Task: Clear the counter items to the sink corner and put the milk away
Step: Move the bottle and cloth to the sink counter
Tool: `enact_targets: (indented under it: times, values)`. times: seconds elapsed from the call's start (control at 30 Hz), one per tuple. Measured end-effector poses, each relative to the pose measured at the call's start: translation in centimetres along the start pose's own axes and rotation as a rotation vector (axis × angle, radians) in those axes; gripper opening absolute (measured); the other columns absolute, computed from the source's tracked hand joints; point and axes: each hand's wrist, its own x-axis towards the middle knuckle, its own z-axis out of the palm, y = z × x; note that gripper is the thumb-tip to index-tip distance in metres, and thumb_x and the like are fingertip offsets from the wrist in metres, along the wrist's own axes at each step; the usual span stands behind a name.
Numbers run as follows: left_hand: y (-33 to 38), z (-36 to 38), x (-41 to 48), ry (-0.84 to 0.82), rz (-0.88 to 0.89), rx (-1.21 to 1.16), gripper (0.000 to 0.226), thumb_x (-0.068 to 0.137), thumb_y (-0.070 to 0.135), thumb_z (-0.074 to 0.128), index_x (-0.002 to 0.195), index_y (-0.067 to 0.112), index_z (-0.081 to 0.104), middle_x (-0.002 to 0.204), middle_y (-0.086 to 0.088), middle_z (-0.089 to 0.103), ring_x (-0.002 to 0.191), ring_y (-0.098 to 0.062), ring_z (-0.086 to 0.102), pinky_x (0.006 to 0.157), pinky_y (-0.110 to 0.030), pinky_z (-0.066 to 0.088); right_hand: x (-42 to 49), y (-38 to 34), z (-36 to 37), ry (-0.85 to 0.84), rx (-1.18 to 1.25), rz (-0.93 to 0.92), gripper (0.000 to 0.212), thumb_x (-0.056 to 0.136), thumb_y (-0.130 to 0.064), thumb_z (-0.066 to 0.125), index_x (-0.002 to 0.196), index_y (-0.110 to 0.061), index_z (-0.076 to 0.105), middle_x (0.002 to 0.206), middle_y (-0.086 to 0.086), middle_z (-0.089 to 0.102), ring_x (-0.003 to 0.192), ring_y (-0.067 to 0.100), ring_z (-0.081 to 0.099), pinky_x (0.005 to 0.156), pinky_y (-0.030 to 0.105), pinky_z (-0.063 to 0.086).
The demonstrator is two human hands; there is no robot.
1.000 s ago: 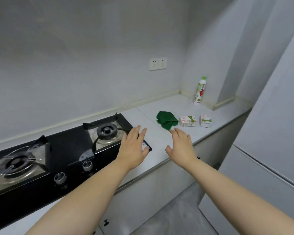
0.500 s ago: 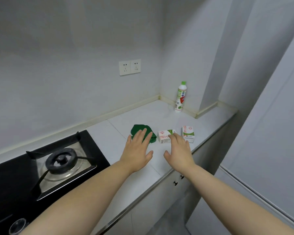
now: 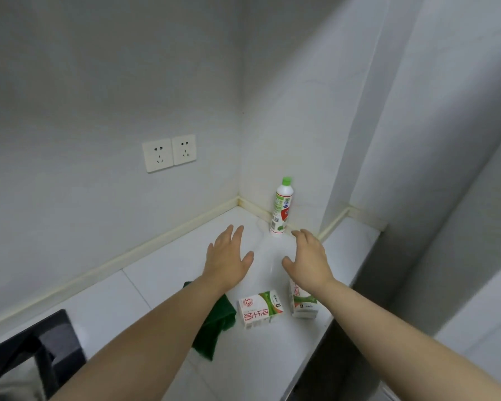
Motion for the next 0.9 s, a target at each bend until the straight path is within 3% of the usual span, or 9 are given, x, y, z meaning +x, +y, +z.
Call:
enact_targets:
  times: [0.3, 0.5, 0.67, 0.8, 0.9]
  values:
    - [0.0, 2.1, 11.3, -0.007, -0.027, -0.011, 0.065, 0.097, 0.041, 0.039, 0.151, 0.020, 0.009, 0.159, -0.004, 0.005, 0.146, -0.021, 0.007, 0.117, -0.045, 0.013, 15.0, 3.0, 0.7, 0.046, 0.340, 0.211, 0.058, 0.085, -0.019, 0.063, 0.135, -0.004, 0.037, 0.139, 0.013, 0.037, 0.129, 0.028, 0.036, 0.103, 0.032, 0.032]
    - [0.4, 2.5, 18.2, 0.028, -0.006, -0.017, 0.065, 0.096, 0.040, 0.040, 0.150, 0.019, 0.010, 0.158, -0.005, 0.007, 0.146, -0.022, 0.009, 0.117, -0.045, 0.013, 24.3, 4.6, 3.2, 0.071, 0.572, 0.360, 0.070, 0.080, -0.019, 0.070, 0.137, -0.002, 0.033, 0.136, 0.016, 0.040, 0.127, 0.031, 0.041, 0.101, 0.039, 0.039]
    - [-0.8, 4.1, 20.6, -0.008, 0.007, 0.039, 0.067, 0.096, 0.042, 0.039, 0.150, 0.019, 0.007, 0.159, -0.004, 0.005, 0.146, -0.021, 0.006, 0.117, -0.045, 0.013, 28.8, 7.5, 7.0, 0.076, 0.597, 0.416, 0.053, 0.064, -0.025, 0.079, 0.106, -0.009, 0.051, 0.110, 0.012, 0.060, 0.104, 0.030, 0.061, 0.088, 0.046, 0.051]
    - [-2.2, 4.7, 20.7, -0.067, 0.007, 0.062, 0.067, 0.097, 0.041, 0.037, 0.151, 0.021, 0.002, 0.159, -0.002, -0.001, 0.146, -0.019, 0.002, 0.119, -0.043, 0.008, 31.8, 9.5, 9.6, 0.086, 0.529, 0.382, 0.057, 0.056, -0.035, 0.080, 0.104, -0.009, 0.060, 0.103, 0.011, 0.065, 0.098, 0.028, 0.064, 0.084, 0.043, 0.053]
    - [-3.4, 4.8, 20.2, -0.096, -0.002, 0.105, 0.067, 0.098, 0.041, 0.036, 0.151, 0.022, 0.000, 0.159, 0.000, -0.004, 0.146, -0.018, 0.000, 0.119, -0.042, 0.006, 31.3, 7.4, 8.9, 0.052, 0.520, 0.358, 0.052, 0.067, -0.031, 0.080, 0.105, -0.004, 0.056, 0.107, 0.012, 0.063, 0.100, 0.030, 0.062, 0.086, 0.042, 0.051]
